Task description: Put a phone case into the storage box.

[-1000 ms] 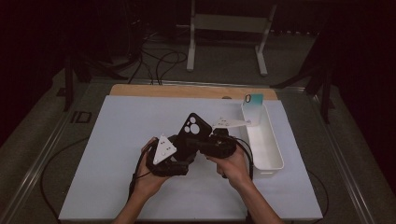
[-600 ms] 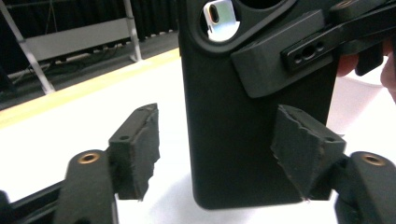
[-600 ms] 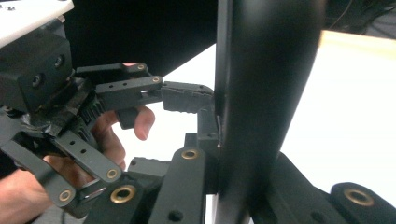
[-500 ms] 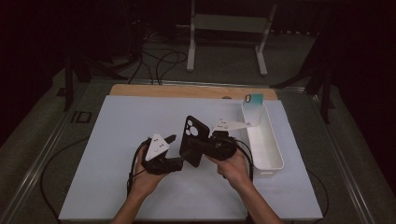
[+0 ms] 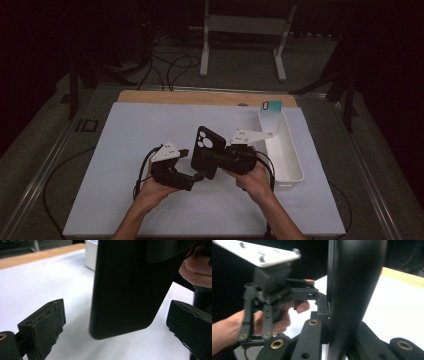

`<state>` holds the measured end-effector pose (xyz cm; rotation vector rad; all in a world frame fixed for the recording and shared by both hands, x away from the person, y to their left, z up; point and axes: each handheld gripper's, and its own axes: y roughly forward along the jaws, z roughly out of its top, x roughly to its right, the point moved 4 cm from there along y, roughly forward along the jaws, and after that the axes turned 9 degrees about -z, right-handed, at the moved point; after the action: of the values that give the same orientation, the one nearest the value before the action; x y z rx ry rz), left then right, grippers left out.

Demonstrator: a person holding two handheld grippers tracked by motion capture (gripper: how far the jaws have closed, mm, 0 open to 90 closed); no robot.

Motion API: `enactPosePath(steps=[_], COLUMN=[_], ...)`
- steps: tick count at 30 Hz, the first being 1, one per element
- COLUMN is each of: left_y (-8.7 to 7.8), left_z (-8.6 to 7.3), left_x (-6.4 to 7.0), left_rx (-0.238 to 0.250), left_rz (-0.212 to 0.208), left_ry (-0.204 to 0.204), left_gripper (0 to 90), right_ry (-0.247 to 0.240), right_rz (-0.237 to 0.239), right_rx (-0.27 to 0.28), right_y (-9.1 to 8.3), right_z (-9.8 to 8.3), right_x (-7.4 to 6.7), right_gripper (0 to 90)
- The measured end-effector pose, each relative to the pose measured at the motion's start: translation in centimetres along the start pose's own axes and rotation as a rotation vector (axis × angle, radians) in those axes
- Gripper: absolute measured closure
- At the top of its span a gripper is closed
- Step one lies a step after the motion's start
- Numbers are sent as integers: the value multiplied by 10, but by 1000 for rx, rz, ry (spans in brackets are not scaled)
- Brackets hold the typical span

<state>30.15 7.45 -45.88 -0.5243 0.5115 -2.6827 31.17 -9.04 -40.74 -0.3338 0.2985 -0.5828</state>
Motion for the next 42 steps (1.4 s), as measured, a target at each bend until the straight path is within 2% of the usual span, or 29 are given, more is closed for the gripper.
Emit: enactPosePath(steps=[3,6,11,14,22,23,25,29,31,33,37,42], left_y=[3,6,9,7,7,6,3,0,0,0,1,4], left_z=[-1,-3,-6,-6,-8,-7,-6,-7,-7,-7,-8,-7], left_x=[4,7,13,12,12,12,11,11,12,11,10,12], left_rx=[-10,-26,-50,-50,-58,-34,-21,-15,-15,-14,-20,-14], left_rz=[-54,-99,-150,-169,-215,-244,-257,-286,-288,-282,-259,-224], left_ry=[8,22,40,37,48,32,24,34,37,40,41,54], left_gripper=[30,71,190,320,412,412,471,568,592,661,815,846], right_ry=[-33,-64,-91,-124,-110,-109,-98,-95,-98,-110,-114,-119], right_rz=[38,72,137,151,168,166,175,187,186,182,148,110], right_rx=[-1,-2,-3,-17,-40,-43,-51,-48,-47,-41,-31,-33], right_y=[1,2,4,4,2,2,0,-3,-4,-4,-6,-3], right_z=[0,0,0,-1,-3,-3,-6,-7,-6,-6,-4,-5], right_x=[-5,-12,-18,-20,-14,-13,-9,-6,-6,-5,-2,-2], right_gripper=[865,864,864,864,854,854,855,847,833,773,590,487])
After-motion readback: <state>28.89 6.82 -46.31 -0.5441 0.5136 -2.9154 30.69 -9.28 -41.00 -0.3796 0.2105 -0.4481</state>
